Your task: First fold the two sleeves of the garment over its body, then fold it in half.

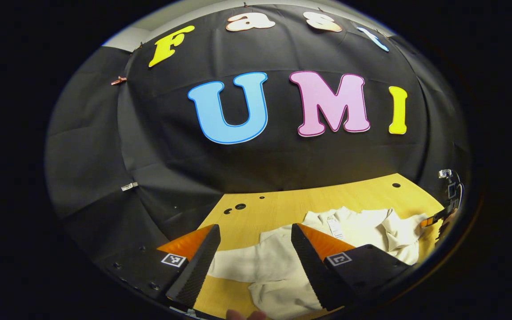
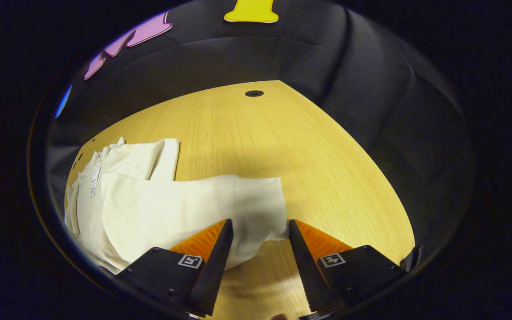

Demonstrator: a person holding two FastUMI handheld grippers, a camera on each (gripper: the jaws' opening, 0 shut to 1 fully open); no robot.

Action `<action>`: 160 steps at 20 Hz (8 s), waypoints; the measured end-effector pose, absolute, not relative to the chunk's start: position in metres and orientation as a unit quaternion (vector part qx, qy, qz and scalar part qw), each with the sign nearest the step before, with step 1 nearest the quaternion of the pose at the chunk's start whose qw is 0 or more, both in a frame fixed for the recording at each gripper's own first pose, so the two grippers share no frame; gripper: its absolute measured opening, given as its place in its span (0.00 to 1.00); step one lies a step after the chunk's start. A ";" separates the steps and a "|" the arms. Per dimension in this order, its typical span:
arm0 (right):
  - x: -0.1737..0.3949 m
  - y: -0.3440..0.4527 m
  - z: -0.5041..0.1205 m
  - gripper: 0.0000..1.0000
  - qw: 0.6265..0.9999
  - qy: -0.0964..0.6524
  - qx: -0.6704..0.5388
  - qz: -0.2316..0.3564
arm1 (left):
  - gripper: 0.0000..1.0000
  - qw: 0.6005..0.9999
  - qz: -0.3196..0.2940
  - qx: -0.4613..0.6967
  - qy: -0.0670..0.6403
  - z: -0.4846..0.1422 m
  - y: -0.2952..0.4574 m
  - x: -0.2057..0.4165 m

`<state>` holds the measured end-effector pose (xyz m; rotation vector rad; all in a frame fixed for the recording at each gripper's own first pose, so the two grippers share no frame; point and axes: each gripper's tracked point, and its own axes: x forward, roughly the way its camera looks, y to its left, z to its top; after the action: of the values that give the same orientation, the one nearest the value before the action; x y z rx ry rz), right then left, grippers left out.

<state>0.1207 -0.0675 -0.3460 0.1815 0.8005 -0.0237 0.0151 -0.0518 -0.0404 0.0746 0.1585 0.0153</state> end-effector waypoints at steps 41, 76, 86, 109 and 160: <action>0.031 0.310 -0.193 0.08 0.931 0.274 0.101 0.218 | 0.99 0.997 -0.007 -0.026 0.070 -0.090 0.087 -0.005; -0.051 0.214 -0.146 0.55 0.922 0.278 0.159 0.219 | 0.99 0.948 0.054 0.010 0.314 -0.314 0.146 0.135; -0.072 0.182 -0.144 0.55 0.921 0.281 0.187 0.193 | 0.53 0.935 0.001 -0.045 0.353 -0.319 0.121 0.142; -0.064 0.112 -0.151 0.55 0.922 0.282 0.202 0.173 | 0.06 0.972 -0.142 -0.008 0.187 -0.141 -0.082 0.114; -0.107 0.063 -0.281 0.59 0.906 0.384 0.112 0.140 | 0.73 0.936 -0.174 0.037 0.302 -0.240 -0.120 -0.037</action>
<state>-0.1065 0.0625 -0.2813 0.2315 0.7926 0.2883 -0.0366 -0.1198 -0.2395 0.0766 0.6180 -0.3557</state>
